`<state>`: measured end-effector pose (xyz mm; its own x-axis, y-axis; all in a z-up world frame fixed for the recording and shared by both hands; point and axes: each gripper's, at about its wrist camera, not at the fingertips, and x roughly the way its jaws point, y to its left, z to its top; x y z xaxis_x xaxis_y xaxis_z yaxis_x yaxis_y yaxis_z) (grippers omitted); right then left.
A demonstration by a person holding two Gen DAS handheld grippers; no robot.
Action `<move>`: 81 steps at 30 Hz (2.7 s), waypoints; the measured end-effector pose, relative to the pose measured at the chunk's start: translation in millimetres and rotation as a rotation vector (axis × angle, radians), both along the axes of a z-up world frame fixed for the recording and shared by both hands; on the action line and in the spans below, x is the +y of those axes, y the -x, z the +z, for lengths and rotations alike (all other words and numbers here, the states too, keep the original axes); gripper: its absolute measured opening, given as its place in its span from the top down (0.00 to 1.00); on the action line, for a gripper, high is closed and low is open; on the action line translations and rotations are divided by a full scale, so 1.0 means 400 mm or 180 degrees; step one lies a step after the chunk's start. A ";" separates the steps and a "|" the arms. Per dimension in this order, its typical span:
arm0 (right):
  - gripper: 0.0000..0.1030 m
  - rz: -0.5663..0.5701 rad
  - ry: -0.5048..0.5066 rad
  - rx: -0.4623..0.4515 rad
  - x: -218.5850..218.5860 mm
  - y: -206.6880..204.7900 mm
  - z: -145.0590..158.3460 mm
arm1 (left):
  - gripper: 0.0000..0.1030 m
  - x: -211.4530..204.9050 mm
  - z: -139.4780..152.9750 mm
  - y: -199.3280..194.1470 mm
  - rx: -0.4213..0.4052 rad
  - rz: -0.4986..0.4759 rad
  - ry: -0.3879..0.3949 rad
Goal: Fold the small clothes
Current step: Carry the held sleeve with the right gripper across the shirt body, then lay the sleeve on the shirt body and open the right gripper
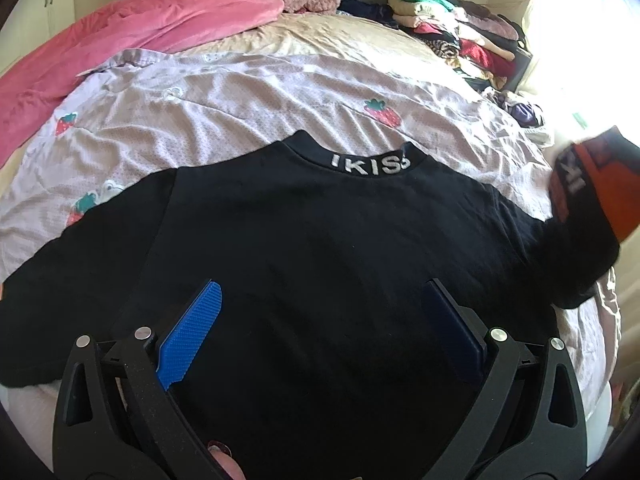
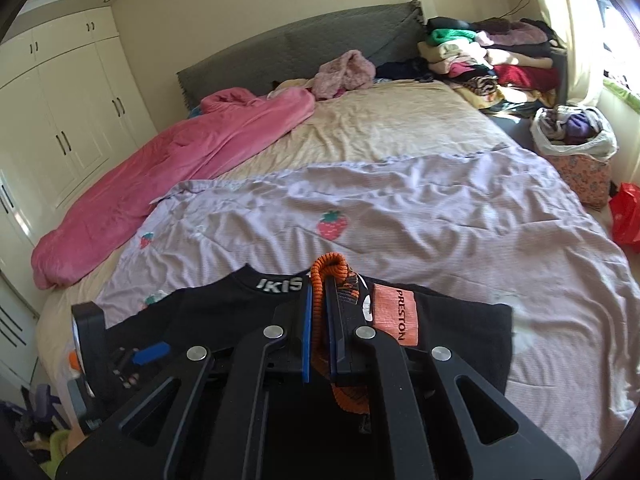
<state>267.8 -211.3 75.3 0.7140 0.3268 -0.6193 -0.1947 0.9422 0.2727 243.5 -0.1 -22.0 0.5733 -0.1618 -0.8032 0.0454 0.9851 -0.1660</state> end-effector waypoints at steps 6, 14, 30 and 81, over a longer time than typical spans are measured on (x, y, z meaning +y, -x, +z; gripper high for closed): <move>0.95 0.0219 -0.0045 0.0056 0.107 -0.046 -0.011 | 0.09 -0.003 -0.009 0.001 0.0052 -0.0061 0.0034; 0.91 0.0392 -0.0153 0.0099 0.172 -0.075 -0.028 | 0.09 0.007 -0.024 0.000 0.0134 -0.0126 0.0167; 0.78 -0.0049 -0.0028 0.0040 -0.007 0.004 -0.061 | 0.53 0.016 -0.123 -0.091 0.0272 -0.0015 0.0959; 0.47 0.0135 0.0549 0.0728 0.107 0.026 -0.364 | 0.43 0.157 -0.046 0.002 0.0088 -0.0021 -0.0152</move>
<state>257.3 -168.4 -70.4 0.5373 0.2292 -0.8116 -0.1869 0.9708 0.1505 242.6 62.7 -40.3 0.5498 -0.1264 -0.8257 0.0479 0.9916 -0.1199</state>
